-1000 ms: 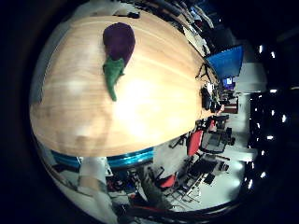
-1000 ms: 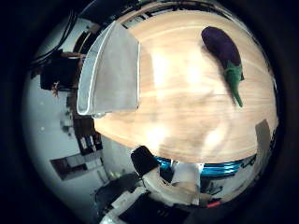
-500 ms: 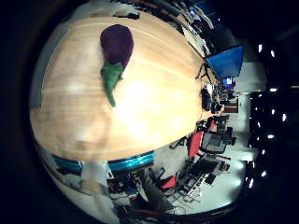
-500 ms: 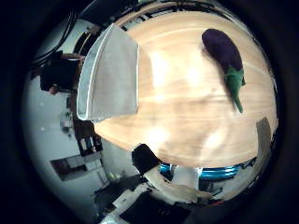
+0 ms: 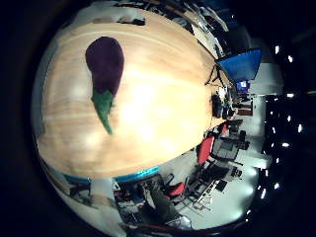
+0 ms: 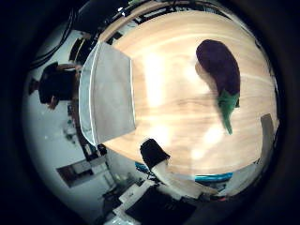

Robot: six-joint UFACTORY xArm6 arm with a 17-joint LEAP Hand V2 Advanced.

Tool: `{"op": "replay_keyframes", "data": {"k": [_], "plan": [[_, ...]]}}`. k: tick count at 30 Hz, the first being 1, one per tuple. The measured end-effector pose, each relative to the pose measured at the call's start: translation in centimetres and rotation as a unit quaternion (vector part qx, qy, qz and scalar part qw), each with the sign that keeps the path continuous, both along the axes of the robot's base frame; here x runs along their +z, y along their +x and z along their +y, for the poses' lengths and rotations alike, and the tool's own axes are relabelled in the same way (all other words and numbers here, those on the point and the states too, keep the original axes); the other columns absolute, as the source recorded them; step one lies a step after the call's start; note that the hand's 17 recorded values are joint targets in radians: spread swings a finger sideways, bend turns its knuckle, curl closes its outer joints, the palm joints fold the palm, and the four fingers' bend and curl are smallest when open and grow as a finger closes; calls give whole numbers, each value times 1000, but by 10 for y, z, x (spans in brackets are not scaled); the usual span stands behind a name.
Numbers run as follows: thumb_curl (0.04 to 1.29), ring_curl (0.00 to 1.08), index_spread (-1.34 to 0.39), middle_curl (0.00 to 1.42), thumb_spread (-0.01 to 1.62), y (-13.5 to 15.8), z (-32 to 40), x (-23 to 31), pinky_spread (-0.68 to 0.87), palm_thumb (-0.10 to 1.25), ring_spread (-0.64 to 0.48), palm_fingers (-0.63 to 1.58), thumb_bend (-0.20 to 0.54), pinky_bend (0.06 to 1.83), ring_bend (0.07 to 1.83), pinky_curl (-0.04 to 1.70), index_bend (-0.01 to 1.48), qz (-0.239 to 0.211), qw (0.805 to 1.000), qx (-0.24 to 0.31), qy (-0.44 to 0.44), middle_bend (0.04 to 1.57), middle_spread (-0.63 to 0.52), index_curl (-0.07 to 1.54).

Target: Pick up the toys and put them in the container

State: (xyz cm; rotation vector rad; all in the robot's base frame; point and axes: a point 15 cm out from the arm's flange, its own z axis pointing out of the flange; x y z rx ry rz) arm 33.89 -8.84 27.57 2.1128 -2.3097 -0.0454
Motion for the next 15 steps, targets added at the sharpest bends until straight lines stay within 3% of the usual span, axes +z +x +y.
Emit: {"op": "replay_keyframes", "data": {"k": [8,15], "plan": [[310,256,-451,309,933,39,-29,-41,453,299,-1,163,-19,855,471,287,122,56,998,-33,18,181,-110,237],[312,267,-442,310,934,71,-38,-58,449,345,46,143,-25,1014,534,320,125,72,995,-61,35,190,-76,219]]}}
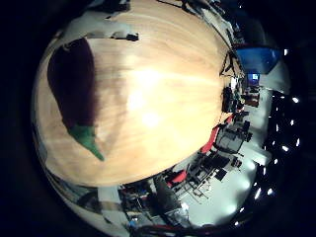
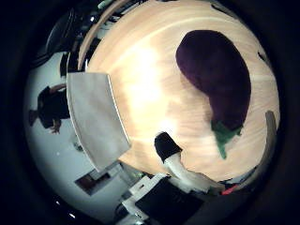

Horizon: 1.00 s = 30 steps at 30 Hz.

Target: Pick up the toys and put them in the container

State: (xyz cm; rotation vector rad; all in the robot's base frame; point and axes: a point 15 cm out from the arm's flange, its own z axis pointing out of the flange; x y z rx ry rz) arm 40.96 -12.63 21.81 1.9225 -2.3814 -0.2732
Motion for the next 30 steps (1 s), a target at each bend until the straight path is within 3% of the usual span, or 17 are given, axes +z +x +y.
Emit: {"op": "replay_keyframes", "data": {"k": [7,14,21,30], "plan": [[309,277,-434,321,937,19,11,-10,421,365,64,124,-30,1116,603,337,134,15,1000,-4,0,202,-58,213],[310,288,-428,334,940,18,23,-16,346,401,40,140,-23,1193,689,340,124,25,1000,7,1,217,-36,208],[318,313,-415,357,955,16,29,-19,136,472,-91,211,-20,1296,810,352,126,31,999,11,-4,273,-61,203],[342,365,-402,383,992,14,22,-34,-223,660,-258,334,-7,1525,996,394,100,44,999,-6,-4,327,-141,175]]}}
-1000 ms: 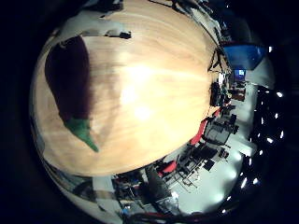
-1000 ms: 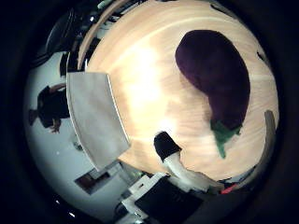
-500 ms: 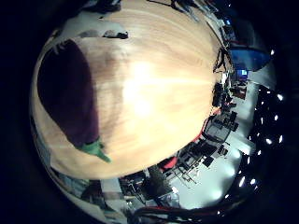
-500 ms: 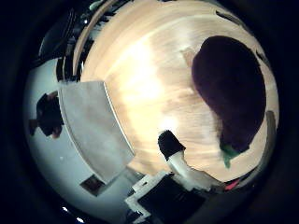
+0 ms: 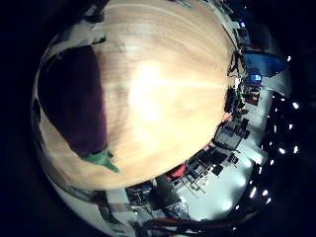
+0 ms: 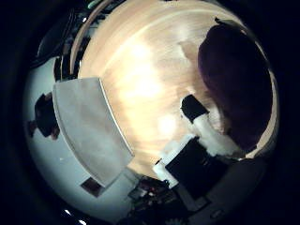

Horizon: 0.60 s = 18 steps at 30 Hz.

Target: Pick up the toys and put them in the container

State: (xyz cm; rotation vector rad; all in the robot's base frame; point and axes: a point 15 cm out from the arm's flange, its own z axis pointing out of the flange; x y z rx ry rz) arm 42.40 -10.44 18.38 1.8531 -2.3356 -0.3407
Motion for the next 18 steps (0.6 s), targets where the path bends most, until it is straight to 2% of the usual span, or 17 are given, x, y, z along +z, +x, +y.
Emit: {"op": "replay_keyframes", "data": {"k": [10,14,18], "plan": [[364,421,-401,438,1000,-3,-17,-24,-443,816,-359,496,-5,1633,1159,401,101,16,1000,-19,3,458,-244,144],[374,442,-421,481,1004,-2,-26,-25,-477,883,-386,678,-5,1603,1210,390,146,11,1000,-18,-8,548,-307,151],[377,453,-470,541,1014,3,-30,-25,-473,925,-365,974,-10,1473,1212,361,230,1,1000,-19,-12,663,-359,196]]}}
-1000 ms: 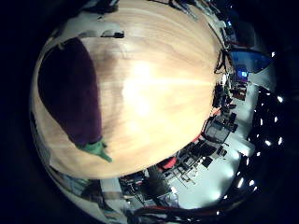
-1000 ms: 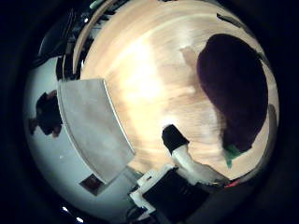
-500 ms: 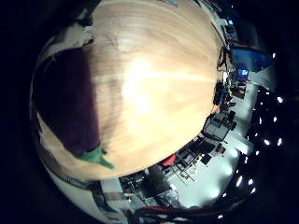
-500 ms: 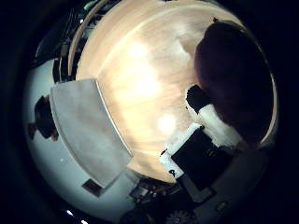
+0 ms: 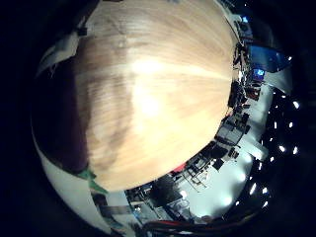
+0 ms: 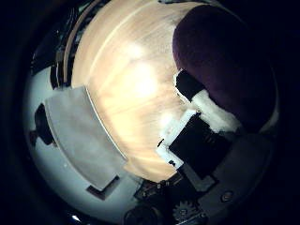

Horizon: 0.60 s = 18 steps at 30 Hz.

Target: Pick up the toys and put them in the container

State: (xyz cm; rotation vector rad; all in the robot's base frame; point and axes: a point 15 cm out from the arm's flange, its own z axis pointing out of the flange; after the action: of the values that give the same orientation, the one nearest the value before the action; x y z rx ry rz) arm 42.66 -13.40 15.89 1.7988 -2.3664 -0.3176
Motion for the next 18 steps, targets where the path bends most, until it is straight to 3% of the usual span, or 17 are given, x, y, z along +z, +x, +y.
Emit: {"op": "replay_keyframes", "data": {"k": [5,18], "plan": [[380,473,-509,615,1040,1,-3,0,-459,994,-326,1182,-5,1328,1183,352,330,-4,1000,-2,-1,798,-368,286],[353,510,-540,663,1054,7,-25,20,-429,994,-272,1217,-16,1284,1294,403,286,-40,999,-15,-12,920,-330,392]]}}
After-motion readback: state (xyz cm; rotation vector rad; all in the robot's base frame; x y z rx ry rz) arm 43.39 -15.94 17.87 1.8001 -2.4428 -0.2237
